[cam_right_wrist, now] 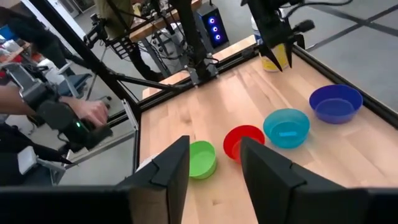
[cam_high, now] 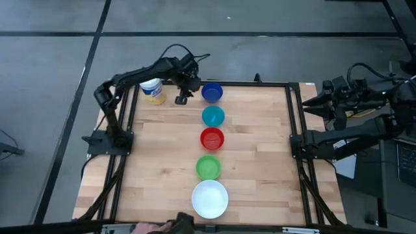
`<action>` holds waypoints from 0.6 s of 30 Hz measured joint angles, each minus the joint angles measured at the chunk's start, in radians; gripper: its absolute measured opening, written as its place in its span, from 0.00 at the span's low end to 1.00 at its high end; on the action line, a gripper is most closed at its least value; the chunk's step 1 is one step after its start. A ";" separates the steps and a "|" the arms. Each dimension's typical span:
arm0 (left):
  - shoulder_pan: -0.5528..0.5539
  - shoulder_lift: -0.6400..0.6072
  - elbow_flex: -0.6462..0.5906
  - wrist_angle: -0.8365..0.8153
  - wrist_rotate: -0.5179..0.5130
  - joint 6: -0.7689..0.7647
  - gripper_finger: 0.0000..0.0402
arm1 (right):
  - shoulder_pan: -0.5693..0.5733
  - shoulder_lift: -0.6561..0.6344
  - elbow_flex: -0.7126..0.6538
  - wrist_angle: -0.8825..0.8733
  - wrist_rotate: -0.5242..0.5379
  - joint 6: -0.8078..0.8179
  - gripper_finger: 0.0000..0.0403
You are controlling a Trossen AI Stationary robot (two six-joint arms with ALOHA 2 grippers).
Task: Nest bowls inside each other
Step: Put the dark blue bowl on the white bowl
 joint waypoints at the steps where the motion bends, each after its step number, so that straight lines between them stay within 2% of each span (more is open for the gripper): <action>1: -0.008 0.012 0.001 0.027 -0.002 0.012 0.30 | 0.000 0.000 0.000 0.001 0.000 0.003 0.36; 8: -0.068 0.120 0.093 0.160 -0.001 0.037 0.34 | 0.000 0.000 0.000 0.004 0.020 0.024 0.36; 14: -0.091 0.222 0.201 0.124 0.029 -0.031 0.30 | 0.000 0.000 0.000 0.004 0.026 0.028 0.37; 18: -0.076 0.257 0.206 0.064 0.043 -0.058 0.25 | 0.000 0.000 0.000 0.004 0.003 0.037 0.36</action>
